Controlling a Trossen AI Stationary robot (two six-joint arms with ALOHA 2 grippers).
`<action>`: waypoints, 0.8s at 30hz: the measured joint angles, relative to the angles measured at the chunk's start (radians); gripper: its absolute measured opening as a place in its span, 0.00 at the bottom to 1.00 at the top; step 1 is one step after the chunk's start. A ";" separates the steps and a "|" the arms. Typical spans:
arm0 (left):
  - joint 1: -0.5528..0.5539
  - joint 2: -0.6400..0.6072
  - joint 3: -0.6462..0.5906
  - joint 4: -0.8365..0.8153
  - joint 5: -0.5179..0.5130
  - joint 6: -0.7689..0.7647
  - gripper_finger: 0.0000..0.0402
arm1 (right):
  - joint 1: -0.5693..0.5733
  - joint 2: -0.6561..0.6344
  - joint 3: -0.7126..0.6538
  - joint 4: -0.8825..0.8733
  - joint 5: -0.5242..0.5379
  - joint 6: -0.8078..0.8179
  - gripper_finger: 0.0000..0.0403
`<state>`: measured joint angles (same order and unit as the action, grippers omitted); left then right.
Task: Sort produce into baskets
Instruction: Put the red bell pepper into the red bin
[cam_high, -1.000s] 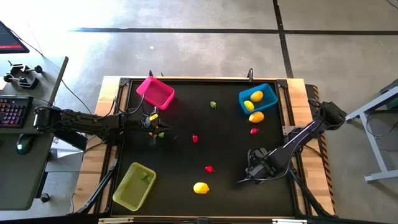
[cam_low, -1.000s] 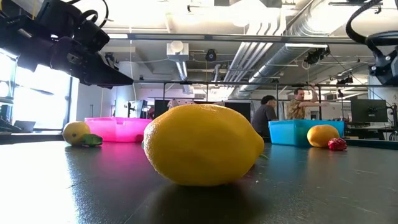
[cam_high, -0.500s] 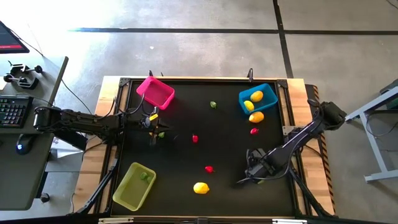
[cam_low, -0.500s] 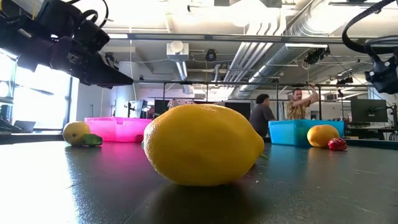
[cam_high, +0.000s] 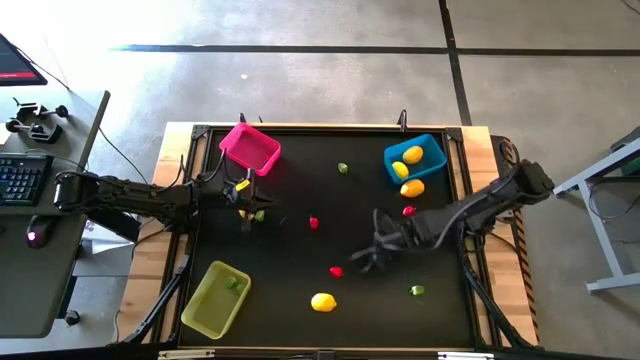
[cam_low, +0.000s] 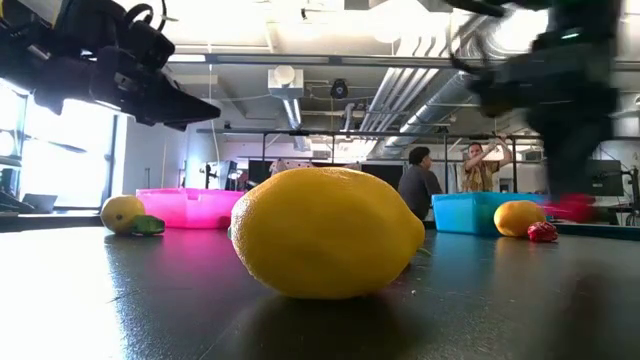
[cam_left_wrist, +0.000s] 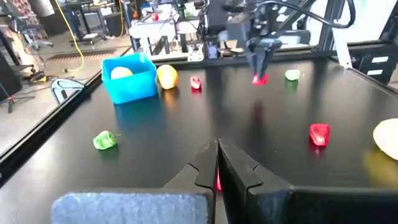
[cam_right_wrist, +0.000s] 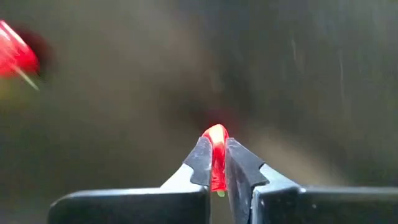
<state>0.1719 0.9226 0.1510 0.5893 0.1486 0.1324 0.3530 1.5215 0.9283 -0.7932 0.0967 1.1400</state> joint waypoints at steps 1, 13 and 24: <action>0.000 0.000 -0.011 0.020 0.001 0.000 0.00 | -0.031 0.000 0.000 0.039 0.017 -0.066 0.02; 0.057 -0.007 -0.092 0.188 0.002 -0.025 0.00 | -0.349 0.056 0.000 0.609 0.087 -0.788 0.02; 0.200 -0.083 -0.092 0.186 0.073 -0.043 0.00 | -0.480 0.306 0.223 0.864 0.045 -1.017 0.02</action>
<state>0.3719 0.8395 0.0593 0.7749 0.2217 0.0898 -0.1268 1.8273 1.1508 0.0713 0.1412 0.1229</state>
